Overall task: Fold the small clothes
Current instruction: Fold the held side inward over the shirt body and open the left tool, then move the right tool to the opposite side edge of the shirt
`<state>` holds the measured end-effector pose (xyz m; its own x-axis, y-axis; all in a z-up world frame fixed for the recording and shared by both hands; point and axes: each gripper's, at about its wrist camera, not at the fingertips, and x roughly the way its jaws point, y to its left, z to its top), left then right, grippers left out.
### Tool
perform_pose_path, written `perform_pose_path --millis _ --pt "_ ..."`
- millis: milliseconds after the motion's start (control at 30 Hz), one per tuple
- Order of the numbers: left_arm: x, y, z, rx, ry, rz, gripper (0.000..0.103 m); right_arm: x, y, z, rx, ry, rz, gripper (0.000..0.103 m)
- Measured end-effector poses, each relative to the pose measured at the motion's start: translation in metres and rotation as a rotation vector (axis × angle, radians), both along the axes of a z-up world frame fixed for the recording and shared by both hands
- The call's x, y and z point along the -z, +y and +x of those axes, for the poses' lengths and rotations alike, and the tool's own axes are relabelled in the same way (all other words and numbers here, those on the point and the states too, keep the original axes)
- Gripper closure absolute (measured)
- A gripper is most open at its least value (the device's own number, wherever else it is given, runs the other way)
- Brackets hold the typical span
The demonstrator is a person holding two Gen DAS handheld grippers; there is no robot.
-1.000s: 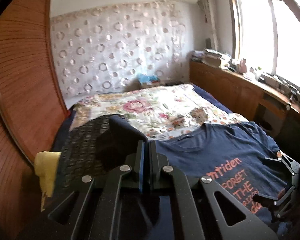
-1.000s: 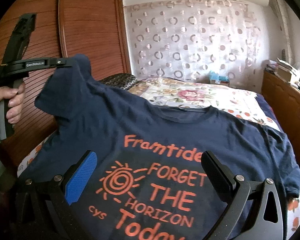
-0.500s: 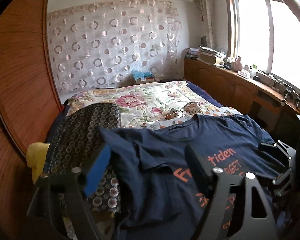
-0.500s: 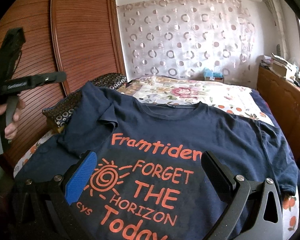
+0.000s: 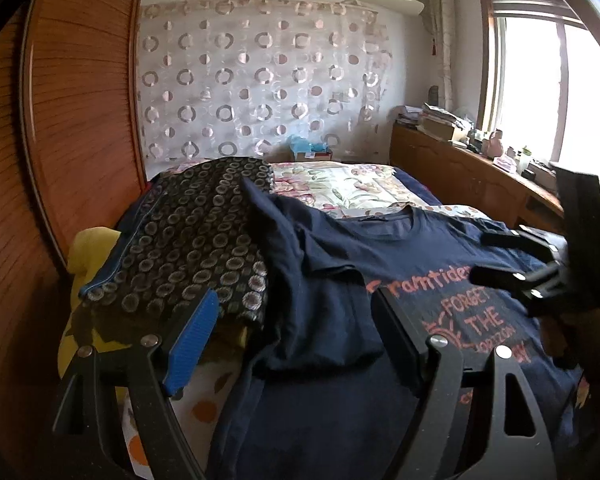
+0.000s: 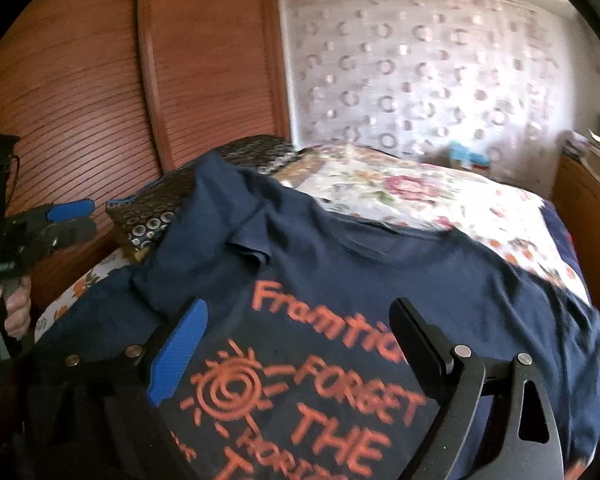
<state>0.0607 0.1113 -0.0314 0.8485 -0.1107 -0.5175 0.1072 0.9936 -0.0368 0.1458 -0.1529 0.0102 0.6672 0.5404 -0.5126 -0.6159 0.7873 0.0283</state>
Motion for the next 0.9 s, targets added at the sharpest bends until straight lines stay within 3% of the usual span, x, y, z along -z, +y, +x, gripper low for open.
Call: perform_pose_path --millis 133,533,633,900 --pt "0.002 0.001 -0.007 -0.013 -0.004 0.003 0.024 0.005 0.028 0.031 -0.049 0.004 -0.060 0.010" --pt "0.009 0.007 -0.020 -0.014 -0.001 -0.004 0.024 0.043 0.112 0.116 -0.111 0.145 -0.210 0.010" --pt "0.011 0.005 -0.021 -0.010 0.002 -0.010 0.024 0.050 0.125 0.128 -0.069 0.152 -0.280 0.010" --pt "0.018 -0.008 -0.023 0.015 0.010 -0.018 0.024 0.054 0.097 0.157 0.121 0.133 -0.263 0.010"
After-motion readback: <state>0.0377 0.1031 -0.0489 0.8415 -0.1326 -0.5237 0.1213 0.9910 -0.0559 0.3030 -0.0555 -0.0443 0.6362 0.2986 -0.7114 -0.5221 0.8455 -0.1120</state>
